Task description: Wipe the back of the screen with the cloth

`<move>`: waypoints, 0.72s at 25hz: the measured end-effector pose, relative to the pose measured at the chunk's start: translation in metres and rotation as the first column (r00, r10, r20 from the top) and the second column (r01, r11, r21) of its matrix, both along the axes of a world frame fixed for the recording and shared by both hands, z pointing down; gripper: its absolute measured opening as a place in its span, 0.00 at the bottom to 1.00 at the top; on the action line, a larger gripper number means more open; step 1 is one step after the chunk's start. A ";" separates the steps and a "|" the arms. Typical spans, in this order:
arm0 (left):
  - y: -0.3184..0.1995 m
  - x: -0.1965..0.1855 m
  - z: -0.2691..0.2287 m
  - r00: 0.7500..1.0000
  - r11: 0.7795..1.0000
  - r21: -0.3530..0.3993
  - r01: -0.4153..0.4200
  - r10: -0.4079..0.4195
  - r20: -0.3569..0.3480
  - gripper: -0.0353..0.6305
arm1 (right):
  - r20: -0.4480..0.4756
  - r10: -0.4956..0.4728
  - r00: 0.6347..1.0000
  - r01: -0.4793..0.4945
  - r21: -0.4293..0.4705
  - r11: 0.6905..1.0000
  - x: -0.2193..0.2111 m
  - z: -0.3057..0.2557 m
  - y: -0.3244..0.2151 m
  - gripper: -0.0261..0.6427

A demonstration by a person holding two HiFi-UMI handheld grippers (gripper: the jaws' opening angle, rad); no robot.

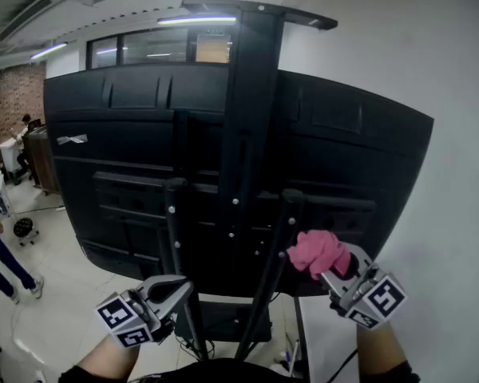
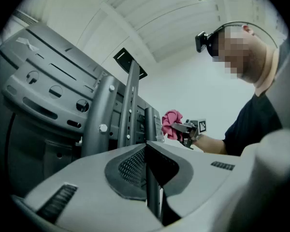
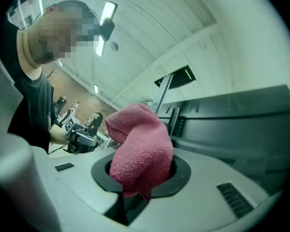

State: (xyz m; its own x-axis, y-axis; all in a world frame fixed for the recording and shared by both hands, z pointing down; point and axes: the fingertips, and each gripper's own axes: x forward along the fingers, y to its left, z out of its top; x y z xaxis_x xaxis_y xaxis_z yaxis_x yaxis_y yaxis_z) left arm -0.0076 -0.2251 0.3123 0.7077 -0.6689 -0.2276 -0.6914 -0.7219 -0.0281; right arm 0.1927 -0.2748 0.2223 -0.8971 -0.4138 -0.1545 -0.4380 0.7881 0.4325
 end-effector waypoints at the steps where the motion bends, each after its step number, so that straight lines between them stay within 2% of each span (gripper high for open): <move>1: 0.001 0.000 -0.006 1.000 1.000 0.017 0.001 -0.001 0.012 0.05 | -0.007 0.021 1.000 -0.021 0.033 0.999 0.003 -0.018 -0.004 0.18; 4: 0.000 -0.004 -0.024 0.999 0.998 0.062 0.004 -0.007 0.039 0.05 | -0.008 0.085 0.996 -0.084 0.108 0.991 0.011 -0.071 -0.021 0.18; 7: -0.002 -0.012 -0.041 1.000 0.997 0.079 -0.005 0.003 0.026 0.05 | 0.016 0.162 0.987 -0.163 0.145 0.976 0.011 -0.123 -0.051 0.18; 11: 0.004 -0.031 -0.044 1.000 0.996 0.084 0.002 -0.003 0.015 0.05 | 0.021 0.305 0.952 -0.303 0.187 0.934 -0.014 -0.192 -0.096 0.18; 15: 0.015 -0.063 -0.045 1.000 0.995 0.099 0.031 -0.031 0.003 0.05 | 0.028 0.371 0.928 -0.370 0.159 0.915 -0.051 -0.230 -0.138 0.18; 18: 0.019 -0.077 -0.050 0.999 0.992 0.122 0.032 -0.033 0.008 0.05 | 0.034 0.379 0.925 -0.380 0.091 0.920 -0.063 -0.235 -0.163 0.18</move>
State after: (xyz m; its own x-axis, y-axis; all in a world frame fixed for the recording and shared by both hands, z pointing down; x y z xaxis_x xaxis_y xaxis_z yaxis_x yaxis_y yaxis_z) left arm -0.0846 -0.2056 0.2627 0.6887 -0.6593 -0.3017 -0.7137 -0.6898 -0.1217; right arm 0.1301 -0.4374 -0.0125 -0.6731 -0.7056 -0.2216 -0.7031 0.5177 0.4875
